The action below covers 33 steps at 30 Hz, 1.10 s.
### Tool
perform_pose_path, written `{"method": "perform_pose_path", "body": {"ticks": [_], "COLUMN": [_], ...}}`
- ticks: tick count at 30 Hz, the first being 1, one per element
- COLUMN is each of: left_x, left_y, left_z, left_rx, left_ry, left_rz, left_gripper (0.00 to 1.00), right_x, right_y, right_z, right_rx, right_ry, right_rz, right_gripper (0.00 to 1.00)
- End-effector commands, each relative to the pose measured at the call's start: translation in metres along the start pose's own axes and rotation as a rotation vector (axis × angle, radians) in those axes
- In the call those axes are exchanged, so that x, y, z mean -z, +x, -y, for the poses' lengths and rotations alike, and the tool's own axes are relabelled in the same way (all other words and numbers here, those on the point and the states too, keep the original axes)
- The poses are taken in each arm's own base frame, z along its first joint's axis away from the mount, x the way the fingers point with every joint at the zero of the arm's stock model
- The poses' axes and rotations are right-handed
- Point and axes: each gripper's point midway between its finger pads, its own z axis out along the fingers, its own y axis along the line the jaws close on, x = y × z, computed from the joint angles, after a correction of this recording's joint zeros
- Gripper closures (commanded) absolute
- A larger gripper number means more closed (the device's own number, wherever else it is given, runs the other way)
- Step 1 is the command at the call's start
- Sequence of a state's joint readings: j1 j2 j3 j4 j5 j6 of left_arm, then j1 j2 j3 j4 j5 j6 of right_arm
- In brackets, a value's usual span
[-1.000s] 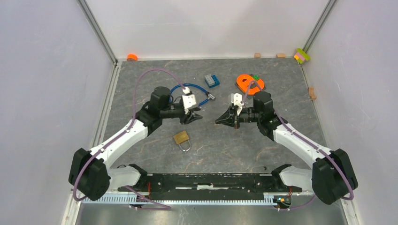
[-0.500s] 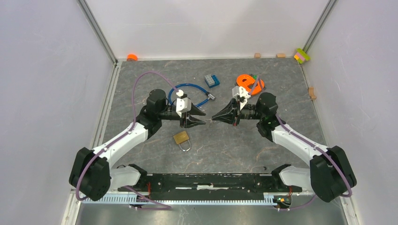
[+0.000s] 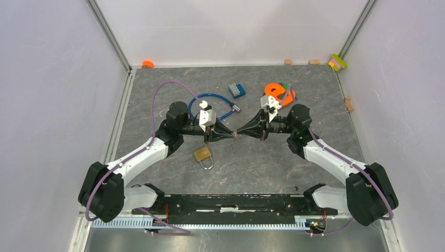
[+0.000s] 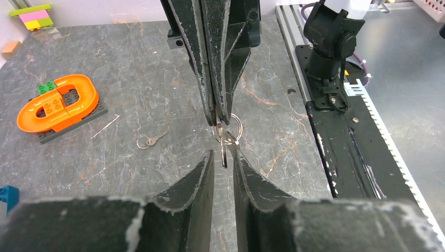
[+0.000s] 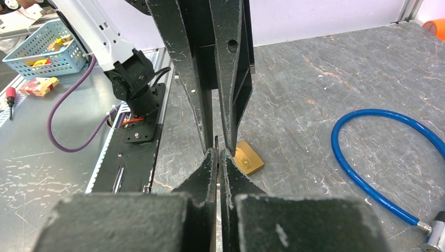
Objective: Unlock with the key
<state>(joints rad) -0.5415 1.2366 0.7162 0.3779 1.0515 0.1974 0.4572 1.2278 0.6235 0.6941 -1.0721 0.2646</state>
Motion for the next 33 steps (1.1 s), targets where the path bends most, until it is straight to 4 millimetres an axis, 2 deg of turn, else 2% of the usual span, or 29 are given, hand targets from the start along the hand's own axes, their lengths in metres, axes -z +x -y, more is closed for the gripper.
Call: {"method": "perform_pose_path", "body": {"ticks": [1, 14, 21, 23, 24, 25, 27, 28, 33], "left_x": [-0.003, -0.008, -0.008, -0.008, -0.008, -0.007, -0.005, -0.003, 0.006], "left_y": [-0.012, -0.013, -0.01, -0.011, -0.011, -0.013, -0.011, -0.008, 0.004], "left_z": [-0.003, -0.006, -0.005, -0.005, -0.006, -0.006, -0.005, -0.004, -0.001], "left_rx": [-0.018, -0.001, 0.004, 0.007, 0.009, 0.004, -0.001, -0.009, -0.05], "left_ry": [-0.006, -0.012, -0.011, -0.014, -0.017, -0.02, -0.024, -0.028, -0.044], "left_rz": [0.029, 0.026, 0.022, 0.023, 0.022, 0.022, 0.003, -0.016, -0.102], "left_gripper": [0.75, 0.83, 0.98, 0.98, 0.98, 0.98, 0.98, 0.98, 0.98], "right_x": [0.0, 0.001, 0.002, 0.003, 0.003, 0.004, 0.005, 0.007, 0.015], "right_y": [-0.005, 0.001, 0.004, 0.008, 0.009, 0.012, 0.016, 0.017, 0.016], "right_z": [0.001, 0.003, 0.002, 0.002, 0.003, 0.004, 0.01, 0.015, 0.022], "right_rx": [0.037, 0.042, 0.043, 0.046, 0.046, 0.047, 0.066, 0.096, 0.201], "right_ry": [0.0, 0.016, 0.019, 0.019, 0.024, 0.029, 0.056, 0.078, 0.13], "right_rz": [0.02, 0.005, 0.0, -0.006, -0.01, -0.02, -0.054, -0.074, -0.138], "right_gripper": [1.0, 1.0, 1.0, 0.99, 0.96, 0.89, 0.68, 0.62, 0.46]}}
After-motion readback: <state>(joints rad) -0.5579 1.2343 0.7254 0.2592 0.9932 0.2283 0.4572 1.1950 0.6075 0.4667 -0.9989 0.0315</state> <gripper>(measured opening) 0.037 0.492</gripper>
